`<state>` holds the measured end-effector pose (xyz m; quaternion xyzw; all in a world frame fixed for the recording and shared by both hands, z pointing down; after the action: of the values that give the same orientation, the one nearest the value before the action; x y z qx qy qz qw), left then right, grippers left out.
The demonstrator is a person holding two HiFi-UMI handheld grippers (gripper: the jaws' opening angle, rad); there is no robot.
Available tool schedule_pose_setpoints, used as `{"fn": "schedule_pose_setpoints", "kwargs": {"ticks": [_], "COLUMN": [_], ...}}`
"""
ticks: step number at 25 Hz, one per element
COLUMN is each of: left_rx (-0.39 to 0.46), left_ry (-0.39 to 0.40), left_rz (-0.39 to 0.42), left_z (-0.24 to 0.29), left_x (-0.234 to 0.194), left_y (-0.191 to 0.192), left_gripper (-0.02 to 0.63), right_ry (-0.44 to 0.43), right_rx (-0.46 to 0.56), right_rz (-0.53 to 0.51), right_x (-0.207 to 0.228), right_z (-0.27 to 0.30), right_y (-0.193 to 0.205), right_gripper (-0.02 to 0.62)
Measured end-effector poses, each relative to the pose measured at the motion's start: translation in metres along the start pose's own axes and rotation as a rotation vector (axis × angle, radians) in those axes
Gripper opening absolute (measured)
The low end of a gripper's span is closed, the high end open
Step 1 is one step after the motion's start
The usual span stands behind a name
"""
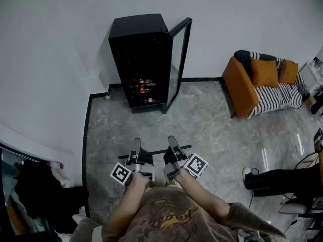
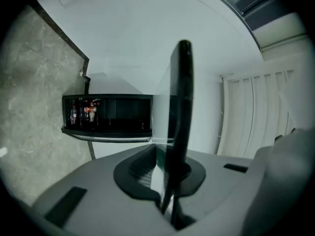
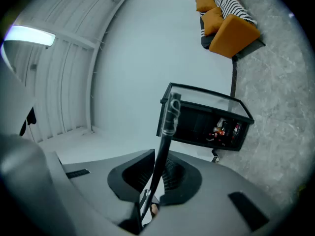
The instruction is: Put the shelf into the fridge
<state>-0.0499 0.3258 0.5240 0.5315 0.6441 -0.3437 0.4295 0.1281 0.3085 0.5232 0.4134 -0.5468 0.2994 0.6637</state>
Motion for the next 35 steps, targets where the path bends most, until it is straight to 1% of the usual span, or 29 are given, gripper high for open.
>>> {"fn": "schedule_pose_setpoints", "kwargs": {"ticks": [5, 11, 23, 28, 35], "left_rx": [0.0, -0.003, -0.041, -0.041, -0.034], "left_ry": [0.001, 0.006, 0.009, 0.007, -0.005], "left_rz": [-0.001, -0.003, -0.018, -0.023, -0.023], "left_z": [0.001, 0.004, 0.013, 0.022, 0.04], "left_x": [0.0, -0.002, -0.009, -0.013, -0.03], "left_y": [-0.002, -0.012, -0.028, -0.043, -0.06], "left_gripper": [0.015, 0.015, 0.015, 0.015, 0.015], "right_ry": [0.002, 0.004, 0.019, 0.013, 0.028], "right_rx": [0.001, 0.005, 0.059, 0.06, 0.054], "right_rz": [0.014, 0.002, 0.03, 0.035, 0.033], "right_x": [-0.003, -0.003, 0.0, -0.005, 0.003], "right_z": [0.002, 0.01, 0.023, 0.042, 0.071], "right_y": [0.003, 0.009, 0.017, 0.021, 0.02], "right_gripper": [0.038, 0.038, 0.038, 0.038, 0.038]}}
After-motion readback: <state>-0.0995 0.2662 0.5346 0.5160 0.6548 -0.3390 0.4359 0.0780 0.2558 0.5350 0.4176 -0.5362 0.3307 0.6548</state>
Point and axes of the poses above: the fingertips, and each gripper's own axes: z forward along the fingers, x to its right, y out of its underside, the point moved 3 cm from there along -z, backward along the fingers, and after that the axes turned 12 degrees about y, right-handed, at the moved point
